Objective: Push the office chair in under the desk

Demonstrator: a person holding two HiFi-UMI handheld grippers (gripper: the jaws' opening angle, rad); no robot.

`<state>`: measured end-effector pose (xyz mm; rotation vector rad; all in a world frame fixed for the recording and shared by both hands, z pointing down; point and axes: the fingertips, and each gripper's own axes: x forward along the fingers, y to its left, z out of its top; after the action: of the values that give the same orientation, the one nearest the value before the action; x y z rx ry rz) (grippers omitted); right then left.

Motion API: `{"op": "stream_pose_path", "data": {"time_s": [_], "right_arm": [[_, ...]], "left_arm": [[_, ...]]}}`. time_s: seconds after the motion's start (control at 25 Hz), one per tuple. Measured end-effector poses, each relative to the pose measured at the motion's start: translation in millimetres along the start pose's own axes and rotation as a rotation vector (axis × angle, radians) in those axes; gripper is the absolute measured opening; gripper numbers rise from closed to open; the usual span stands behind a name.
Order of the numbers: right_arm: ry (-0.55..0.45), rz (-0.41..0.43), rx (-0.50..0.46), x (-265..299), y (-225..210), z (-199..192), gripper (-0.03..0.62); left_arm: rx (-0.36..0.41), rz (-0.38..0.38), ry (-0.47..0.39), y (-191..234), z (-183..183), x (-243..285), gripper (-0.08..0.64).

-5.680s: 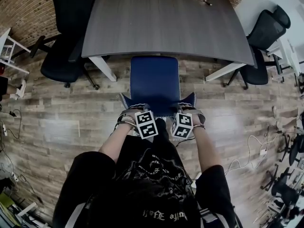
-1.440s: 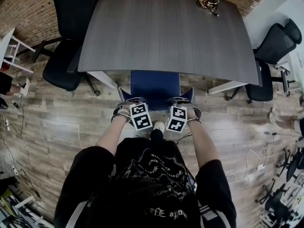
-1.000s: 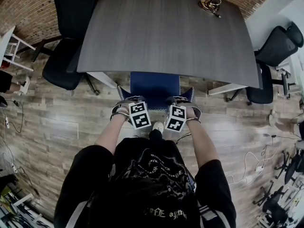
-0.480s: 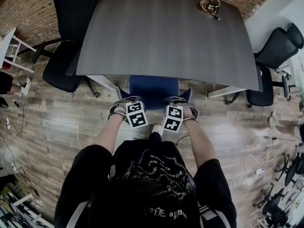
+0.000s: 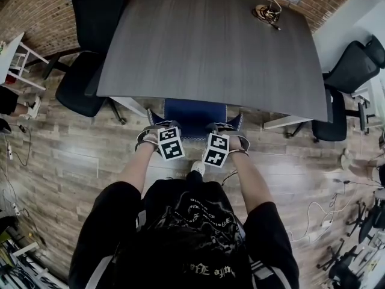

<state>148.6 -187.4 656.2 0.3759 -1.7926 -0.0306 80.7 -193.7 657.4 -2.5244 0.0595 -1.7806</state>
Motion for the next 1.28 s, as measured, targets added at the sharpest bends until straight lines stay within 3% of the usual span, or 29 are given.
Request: {"op": "stream_pose_path", "data": {"time_s": [0.64,1.28], "right_arm": [[-0.005,-0.005,-0.008,5.3,-25.9,-1.6,0.103],[0.000,0.004,0.015,10.2,-40.7,1.6,0.104]], "left_arm": [[-0.030,0.019,0.014,26.5,3.9,3.6,0.109],[-0.013,0.011,0.012,42.6,3.6,4.5,0.110]]}}
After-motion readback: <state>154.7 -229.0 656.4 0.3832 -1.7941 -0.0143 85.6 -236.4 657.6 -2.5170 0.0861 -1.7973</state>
